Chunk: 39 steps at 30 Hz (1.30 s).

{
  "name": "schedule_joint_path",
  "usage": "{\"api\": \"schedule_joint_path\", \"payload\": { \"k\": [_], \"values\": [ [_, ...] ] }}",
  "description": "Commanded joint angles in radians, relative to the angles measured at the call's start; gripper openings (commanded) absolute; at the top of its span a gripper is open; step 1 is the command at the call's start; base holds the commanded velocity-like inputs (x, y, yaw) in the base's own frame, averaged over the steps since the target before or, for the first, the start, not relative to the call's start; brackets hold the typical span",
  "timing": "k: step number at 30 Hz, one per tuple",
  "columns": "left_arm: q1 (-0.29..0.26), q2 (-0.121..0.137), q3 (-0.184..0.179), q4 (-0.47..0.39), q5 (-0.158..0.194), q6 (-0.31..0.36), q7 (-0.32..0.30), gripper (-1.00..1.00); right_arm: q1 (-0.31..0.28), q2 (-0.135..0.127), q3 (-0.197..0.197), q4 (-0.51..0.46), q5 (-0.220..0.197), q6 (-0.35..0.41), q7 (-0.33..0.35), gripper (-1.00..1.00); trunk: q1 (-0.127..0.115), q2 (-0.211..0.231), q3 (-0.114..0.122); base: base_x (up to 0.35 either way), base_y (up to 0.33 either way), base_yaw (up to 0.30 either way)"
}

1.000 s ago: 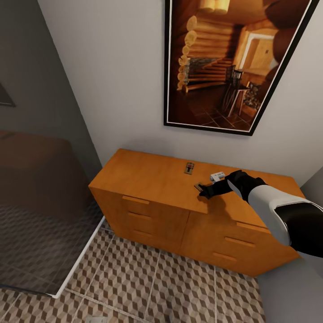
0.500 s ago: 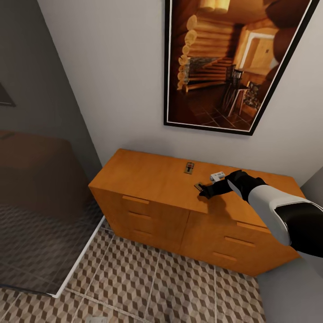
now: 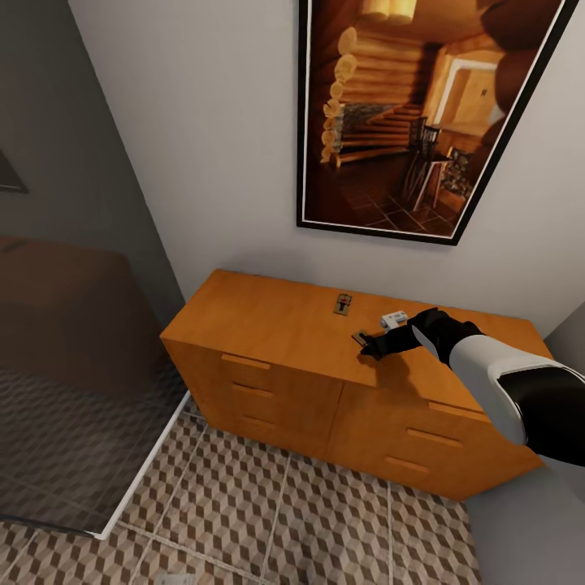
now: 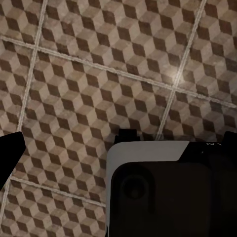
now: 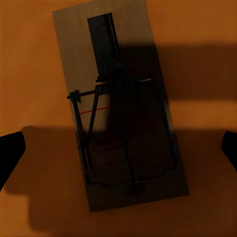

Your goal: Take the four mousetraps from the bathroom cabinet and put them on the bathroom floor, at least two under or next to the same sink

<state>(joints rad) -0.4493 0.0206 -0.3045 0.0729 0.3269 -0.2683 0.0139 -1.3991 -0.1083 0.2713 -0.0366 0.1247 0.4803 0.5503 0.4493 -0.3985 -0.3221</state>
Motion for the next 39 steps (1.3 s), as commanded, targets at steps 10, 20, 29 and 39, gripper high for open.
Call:
{"api": "schedule_joint_path", "payload": {
  "k": [10, 20, 29, 39],
  "values": [
    [-0.002, -0.001, -0.008, 0.004, 0.005, -0.006, 0.001, 1.00, 0.000, 0.001, 0.000, -0.001, 0.012, 0.003, 0.007, -1.00, 0.001, -0.001, -0.002, 0.000, 0.000, 0.000],
    [-0.002, -0.001, -0.009, 0.004, 0.005, -0.006, 0.001, 1.00, 0.000, 0.000, 0.000, 0.000, 0.012, 0.004, 0.007, -1.00, 0.001, -0.001, -0.002, 0.000, 0.000, 0.000],
    [-0.002, -0.001, -0.009, 0.004, 0.004, -0.006, 0.001, 1.00, 0.000, 0.001, 0.000, -0.001, 0.012, 0.004, 0.007, -1.00, 0.001, -0.001, -0.002, 0.000, 0.000, 0.000],
    [-0.002, -0.001, -0.008, 0.004, 0.005, -0.006, 0.001, 1.00, 0.000, -0.001, 0.000, -0.001, 0.012, 0.004, 0.007, -1.00, 0.001, -0.001, -0.002, 0.000, 0.000, 0.000]
  ]
}}
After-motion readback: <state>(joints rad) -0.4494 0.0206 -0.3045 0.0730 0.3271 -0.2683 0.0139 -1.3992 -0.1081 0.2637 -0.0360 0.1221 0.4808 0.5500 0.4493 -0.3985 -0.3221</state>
